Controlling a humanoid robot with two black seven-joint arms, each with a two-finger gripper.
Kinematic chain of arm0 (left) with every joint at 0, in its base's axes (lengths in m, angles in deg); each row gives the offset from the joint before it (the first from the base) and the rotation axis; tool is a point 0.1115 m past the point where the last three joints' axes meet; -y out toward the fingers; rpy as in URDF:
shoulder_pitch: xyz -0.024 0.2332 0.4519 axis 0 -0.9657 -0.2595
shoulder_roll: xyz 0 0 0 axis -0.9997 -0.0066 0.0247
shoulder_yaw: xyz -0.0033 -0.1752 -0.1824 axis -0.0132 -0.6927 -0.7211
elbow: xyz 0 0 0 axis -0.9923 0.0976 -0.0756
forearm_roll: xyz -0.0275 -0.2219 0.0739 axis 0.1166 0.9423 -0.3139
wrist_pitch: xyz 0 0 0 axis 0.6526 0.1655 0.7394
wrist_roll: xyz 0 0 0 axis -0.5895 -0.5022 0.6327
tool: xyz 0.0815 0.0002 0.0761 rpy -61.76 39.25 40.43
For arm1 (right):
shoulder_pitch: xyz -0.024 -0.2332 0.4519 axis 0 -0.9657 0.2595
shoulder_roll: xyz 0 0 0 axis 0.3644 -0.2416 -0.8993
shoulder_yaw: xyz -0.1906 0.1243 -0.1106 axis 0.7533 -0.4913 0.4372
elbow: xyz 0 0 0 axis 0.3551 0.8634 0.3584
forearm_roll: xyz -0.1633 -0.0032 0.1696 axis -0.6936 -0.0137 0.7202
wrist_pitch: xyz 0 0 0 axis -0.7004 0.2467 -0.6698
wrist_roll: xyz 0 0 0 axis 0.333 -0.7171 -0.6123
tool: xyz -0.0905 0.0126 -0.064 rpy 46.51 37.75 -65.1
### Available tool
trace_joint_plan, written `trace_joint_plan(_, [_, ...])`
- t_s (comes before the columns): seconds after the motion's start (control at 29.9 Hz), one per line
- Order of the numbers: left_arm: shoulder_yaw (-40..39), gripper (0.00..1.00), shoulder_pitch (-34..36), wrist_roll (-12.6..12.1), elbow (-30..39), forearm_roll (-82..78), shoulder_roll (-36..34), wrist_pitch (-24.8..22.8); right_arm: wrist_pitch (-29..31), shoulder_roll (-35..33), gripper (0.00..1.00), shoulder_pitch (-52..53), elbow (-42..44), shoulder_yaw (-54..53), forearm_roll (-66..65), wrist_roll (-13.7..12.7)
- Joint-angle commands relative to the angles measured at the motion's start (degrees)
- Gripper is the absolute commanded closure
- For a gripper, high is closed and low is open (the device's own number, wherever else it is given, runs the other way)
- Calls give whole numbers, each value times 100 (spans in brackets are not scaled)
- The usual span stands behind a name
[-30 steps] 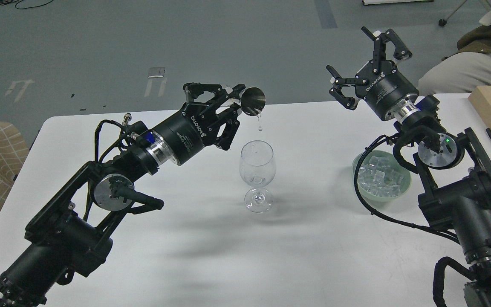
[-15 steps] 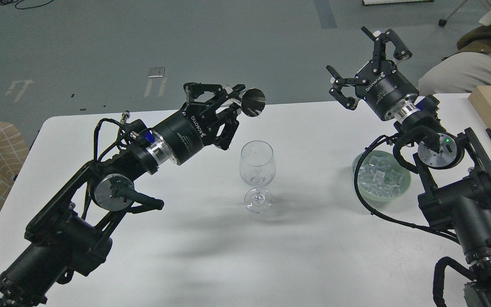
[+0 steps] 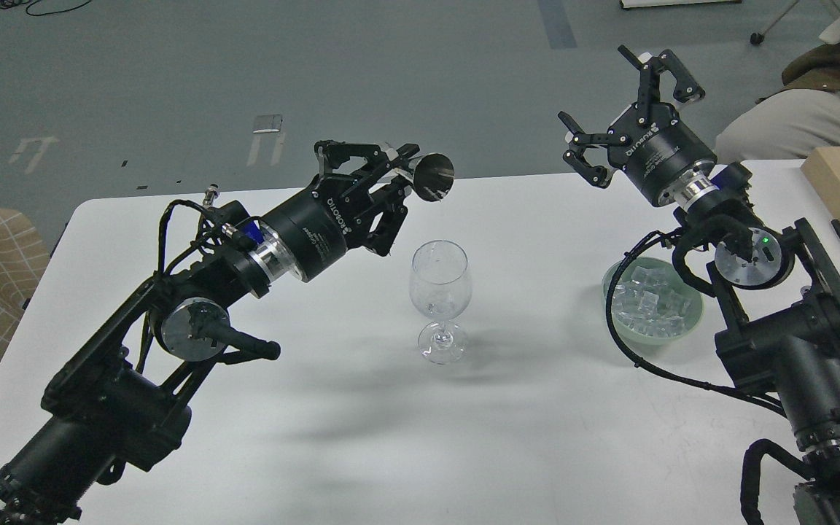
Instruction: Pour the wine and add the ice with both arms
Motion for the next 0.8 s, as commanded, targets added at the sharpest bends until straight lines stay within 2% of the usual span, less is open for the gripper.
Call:
trace_joint_plan(0.0, [-6, 93, 0, 0, -1, -41, 3, 7, 0, 0, 0, 0, 0, -9, 4, 0])
trace_joint_plan(0.77, [-59, 93, -9, 9, 219, -367, -111, 16, 0, 0, 0, 0, -18, 0, 4, 0])
